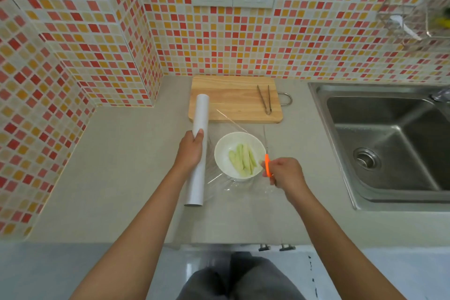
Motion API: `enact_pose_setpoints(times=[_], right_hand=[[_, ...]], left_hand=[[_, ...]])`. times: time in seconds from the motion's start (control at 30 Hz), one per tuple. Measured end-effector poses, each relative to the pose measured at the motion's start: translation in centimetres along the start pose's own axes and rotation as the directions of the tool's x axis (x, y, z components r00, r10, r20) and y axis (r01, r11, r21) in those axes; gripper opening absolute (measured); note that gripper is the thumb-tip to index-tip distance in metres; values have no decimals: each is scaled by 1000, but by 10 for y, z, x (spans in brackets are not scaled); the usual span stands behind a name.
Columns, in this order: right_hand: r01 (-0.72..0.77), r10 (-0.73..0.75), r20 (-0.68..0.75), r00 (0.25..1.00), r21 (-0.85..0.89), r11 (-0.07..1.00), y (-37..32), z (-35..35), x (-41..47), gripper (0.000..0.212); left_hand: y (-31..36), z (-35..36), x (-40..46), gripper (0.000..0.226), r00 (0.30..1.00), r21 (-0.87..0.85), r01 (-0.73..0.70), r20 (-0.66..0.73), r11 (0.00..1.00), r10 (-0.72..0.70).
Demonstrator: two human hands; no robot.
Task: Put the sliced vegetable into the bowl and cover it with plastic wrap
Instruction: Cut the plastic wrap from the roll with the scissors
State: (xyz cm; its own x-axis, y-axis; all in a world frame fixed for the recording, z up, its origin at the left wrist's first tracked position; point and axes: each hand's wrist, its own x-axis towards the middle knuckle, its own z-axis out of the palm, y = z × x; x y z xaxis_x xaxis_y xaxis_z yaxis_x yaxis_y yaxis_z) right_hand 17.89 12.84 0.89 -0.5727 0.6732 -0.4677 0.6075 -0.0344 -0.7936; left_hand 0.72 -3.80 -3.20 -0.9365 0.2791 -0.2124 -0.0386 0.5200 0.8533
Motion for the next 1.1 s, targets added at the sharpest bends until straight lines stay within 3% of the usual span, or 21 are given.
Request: enact_pose_setpoints(times=[0.13,0.3,0.6,0.73,0.97,1.1], right_hand=[[-119,89,208,974,139,983,-11,34,-40,15],[-185,127,401,907,110,976,-1,50,-79,14],[-249,223,487,845,-11,968,20,40,-117,44],[-322,299,550,780,-57,945,29,33,-126,58],[-339,348,603,718,-133,931,35,44,-125,62],[-346,326,623,711,-94,934,29,59,-119,60]], left_hand=[[5,-2,0,41,1000,2,3,9,1000,-3],[12,-3,-2,46,1000,14,8,8,1000,-8],[16,-1,-7,47,999,27,35,2,999,-35],[17,0,-8,47,999,38,35,-12,999,-35],[17,-2,-8,47,999,44,38,-4,998,-38],[15,-5,-4,47,999,45,39,10,998,-40]])
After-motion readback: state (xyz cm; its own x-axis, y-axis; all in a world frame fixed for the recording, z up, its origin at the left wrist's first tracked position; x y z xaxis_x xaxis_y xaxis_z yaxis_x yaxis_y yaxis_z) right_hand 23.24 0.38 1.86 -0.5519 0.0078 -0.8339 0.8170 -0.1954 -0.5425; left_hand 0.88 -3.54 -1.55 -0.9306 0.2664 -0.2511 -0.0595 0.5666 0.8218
